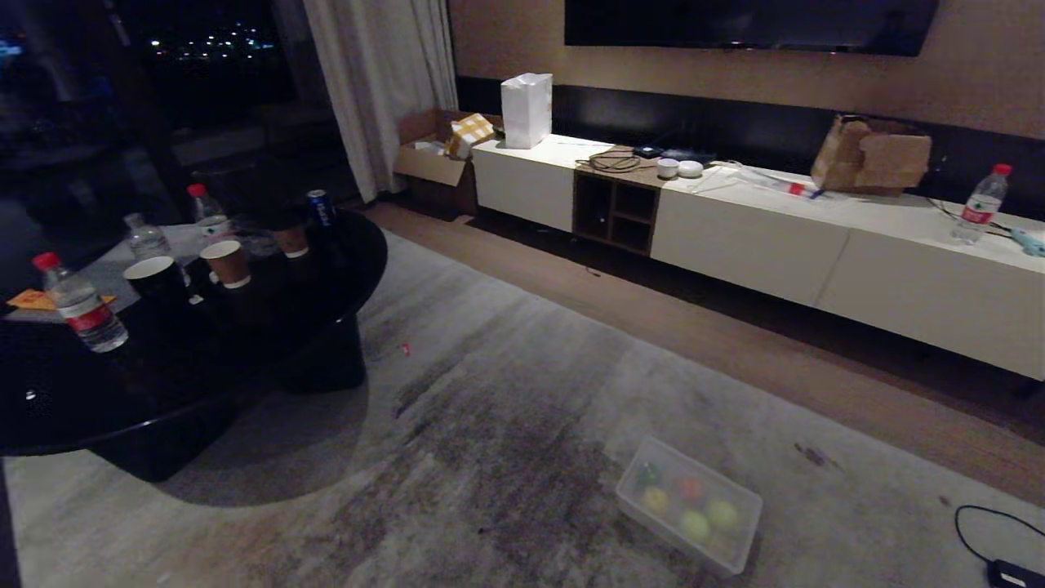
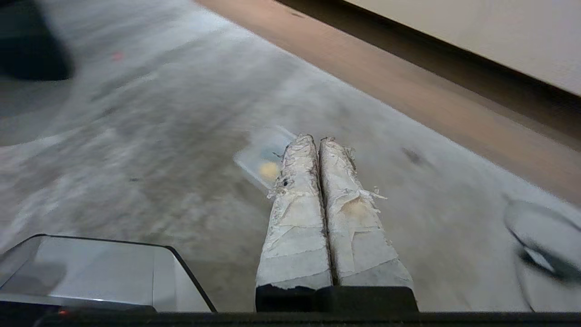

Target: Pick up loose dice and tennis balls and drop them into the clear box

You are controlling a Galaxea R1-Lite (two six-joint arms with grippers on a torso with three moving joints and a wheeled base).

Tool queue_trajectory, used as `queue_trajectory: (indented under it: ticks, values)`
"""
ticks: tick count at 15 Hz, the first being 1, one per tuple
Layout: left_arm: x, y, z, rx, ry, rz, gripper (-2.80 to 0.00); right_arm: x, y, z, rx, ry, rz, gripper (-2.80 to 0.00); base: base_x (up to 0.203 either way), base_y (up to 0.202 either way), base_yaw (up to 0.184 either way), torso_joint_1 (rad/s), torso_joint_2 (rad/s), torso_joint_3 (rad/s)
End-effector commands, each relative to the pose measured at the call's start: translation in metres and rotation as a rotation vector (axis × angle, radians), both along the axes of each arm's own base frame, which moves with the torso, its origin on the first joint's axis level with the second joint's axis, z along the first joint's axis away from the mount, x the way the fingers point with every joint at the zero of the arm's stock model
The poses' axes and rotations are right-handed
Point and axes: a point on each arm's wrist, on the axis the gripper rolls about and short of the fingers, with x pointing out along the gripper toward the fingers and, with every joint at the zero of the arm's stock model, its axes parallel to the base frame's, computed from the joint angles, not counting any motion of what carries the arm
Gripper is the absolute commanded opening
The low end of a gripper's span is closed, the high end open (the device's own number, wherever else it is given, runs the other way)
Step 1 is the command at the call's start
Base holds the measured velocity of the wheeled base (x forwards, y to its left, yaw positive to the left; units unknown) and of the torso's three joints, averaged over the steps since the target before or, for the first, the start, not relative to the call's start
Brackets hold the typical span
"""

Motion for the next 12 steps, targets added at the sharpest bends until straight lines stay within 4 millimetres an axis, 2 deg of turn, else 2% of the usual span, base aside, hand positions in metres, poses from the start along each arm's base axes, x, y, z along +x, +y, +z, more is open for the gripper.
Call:
queue_trajectory:
  ticks: [1, 12]
  values:
    - [0.0002, 0.0000, -0.0004, -0.001, 0.002, 0.002, -2.80, 0.0001, 0.0000, 0.0001, -0.001, 0.001, 0.001, -2.80, -0.001, -0.009, 0.160, -0.001, 0.00, 0.005]
    - [0.0002, 0.0000, -0.0004, -0.004, 0.002, 0.002, -2.80, 0.0001, 0.0000, 0.0001, -0.001, 0.001, 0.001, -2.80, 0.000, -0.008, 0.165, 0.001, 0.00, 0.003]
